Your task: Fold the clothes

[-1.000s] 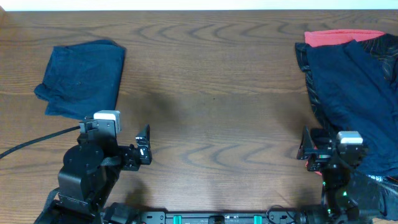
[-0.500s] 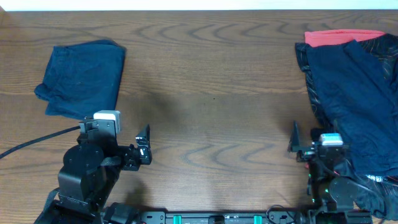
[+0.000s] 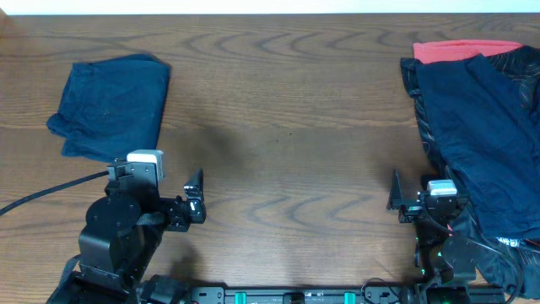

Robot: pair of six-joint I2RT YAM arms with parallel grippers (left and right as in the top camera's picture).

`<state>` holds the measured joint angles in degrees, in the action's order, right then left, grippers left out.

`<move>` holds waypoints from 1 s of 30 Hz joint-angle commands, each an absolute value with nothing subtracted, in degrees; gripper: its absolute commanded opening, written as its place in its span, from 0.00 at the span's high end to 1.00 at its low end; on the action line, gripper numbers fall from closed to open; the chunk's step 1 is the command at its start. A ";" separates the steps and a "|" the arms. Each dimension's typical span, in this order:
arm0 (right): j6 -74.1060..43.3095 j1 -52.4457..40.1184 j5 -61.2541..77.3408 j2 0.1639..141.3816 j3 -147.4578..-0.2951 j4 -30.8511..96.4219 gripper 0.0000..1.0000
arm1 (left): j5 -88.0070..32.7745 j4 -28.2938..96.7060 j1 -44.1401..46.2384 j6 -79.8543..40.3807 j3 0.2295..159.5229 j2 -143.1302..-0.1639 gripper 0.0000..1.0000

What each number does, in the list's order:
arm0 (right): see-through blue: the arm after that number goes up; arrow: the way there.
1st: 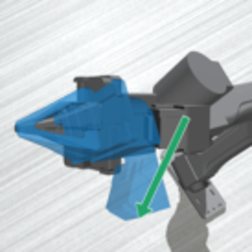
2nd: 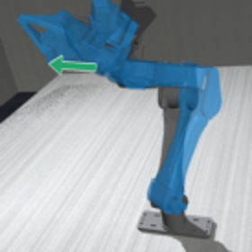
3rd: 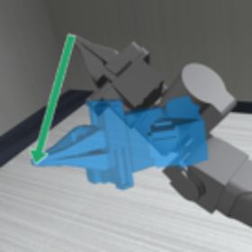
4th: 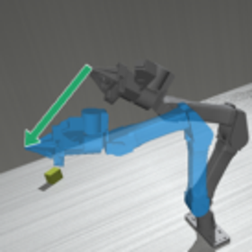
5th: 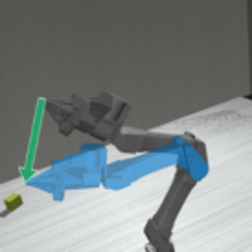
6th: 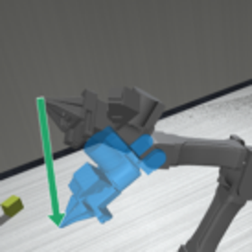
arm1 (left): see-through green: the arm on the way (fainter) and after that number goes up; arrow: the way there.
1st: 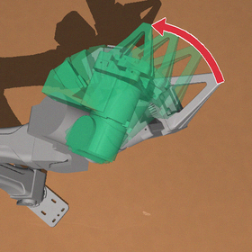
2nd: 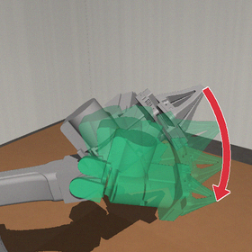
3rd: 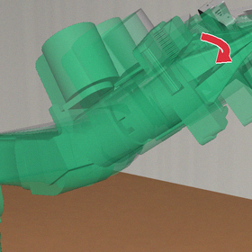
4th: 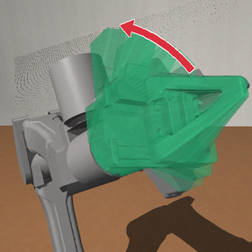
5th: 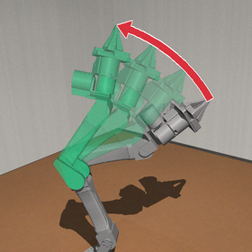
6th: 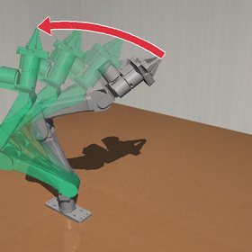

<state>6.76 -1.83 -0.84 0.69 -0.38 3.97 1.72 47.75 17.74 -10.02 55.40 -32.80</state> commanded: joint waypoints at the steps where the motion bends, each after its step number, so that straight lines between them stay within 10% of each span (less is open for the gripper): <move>1: 7.55 -1.45 -0.45 0.34 -0.32 4.19 0.01 | 2.00 47.77 17.87 -9.26 55.33 -32.64 0.02; 30: 7.55 -1.45 -0.45 0.34 -0.32 4.19 0.01 | 3.70 50.70 14.98 -7.09 54.39 -29.56 0.02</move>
<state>6.94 -1.83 -0.82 0.69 -0.38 3.97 2.17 50.46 17.02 -8.69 55.24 -32.03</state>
